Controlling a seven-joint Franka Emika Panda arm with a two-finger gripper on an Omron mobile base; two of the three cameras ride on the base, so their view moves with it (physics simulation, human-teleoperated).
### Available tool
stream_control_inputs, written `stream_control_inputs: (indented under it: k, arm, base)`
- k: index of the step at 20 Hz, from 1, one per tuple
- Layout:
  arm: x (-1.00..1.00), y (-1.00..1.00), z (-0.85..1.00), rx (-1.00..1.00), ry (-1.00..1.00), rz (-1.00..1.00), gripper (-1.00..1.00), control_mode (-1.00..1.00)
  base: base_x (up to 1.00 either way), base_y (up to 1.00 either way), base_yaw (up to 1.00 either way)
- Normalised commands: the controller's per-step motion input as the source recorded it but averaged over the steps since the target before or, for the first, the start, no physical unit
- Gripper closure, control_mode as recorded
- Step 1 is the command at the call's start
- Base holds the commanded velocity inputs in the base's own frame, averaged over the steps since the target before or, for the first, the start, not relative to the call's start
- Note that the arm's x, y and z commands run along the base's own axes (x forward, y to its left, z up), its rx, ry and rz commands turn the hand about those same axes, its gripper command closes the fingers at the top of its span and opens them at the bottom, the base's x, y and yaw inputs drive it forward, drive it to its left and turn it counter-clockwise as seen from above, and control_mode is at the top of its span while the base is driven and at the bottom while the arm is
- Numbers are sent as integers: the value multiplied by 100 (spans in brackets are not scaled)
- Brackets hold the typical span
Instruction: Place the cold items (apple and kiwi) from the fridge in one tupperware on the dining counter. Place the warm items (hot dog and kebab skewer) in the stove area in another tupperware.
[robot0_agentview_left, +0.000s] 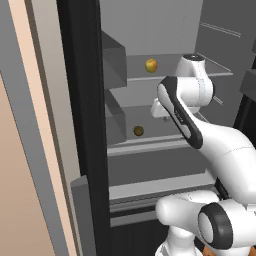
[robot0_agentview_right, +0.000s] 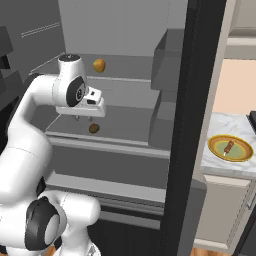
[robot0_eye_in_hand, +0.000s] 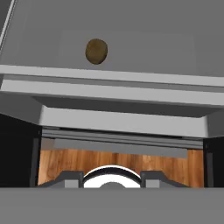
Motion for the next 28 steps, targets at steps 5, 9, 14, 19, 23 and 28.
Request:
stream_control_inputs:
  k: [5, 9, 14, 19, 23, 28]
  arm:
    - [6, 8, -27, -3, -4, -5, -100, -100]
    - [35, 10, -74, 1, -7, -9, -100, -100]
    - [53, 11, -63, 6, 0, -9, -100, -100]
    - [59, 30, -31, 1, 5, -11, -100, -100]
    - [52, 28, -25, 0, 6, -11, -100, -100]
    - [41, 10, -9, 0, 0, -10, -100, -100]
  base:
    - [0, 0, 0]
    - [0, 0, 0]
    - [0, 0, 0]
    - [0, 0, 0]
    - [0, 0, 0]
    - [0, 0, 0]
